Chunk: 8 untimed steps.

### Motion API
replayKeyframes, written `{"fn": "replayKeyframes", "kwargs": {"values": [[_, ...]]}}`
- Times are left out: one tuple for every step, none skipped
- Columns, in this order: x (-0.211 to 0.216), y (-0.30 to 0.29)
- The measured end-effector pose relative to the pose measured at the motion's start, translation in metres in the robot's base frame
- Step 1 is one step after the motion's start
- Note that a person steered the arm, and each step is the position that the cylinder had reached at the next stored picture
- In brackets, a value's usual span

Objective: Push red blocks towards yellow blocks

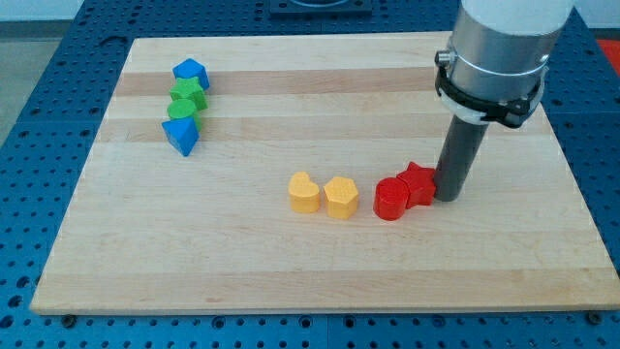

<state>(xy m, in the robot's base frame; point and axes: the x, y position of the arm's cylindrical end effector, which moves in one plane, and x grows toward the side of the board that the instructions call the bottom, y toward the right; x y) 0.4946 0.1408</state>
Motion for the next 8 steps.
{"fn": "replayKeyframes", "kwargs": {"values": [[0.035, 0.012], [0.081, 0.001], [0.082, -0.03], [0.069, -0.039], [0.06, -0.04], [0.05, -0.044], [0.043, -0.054], [0.043, -0.061]]}}
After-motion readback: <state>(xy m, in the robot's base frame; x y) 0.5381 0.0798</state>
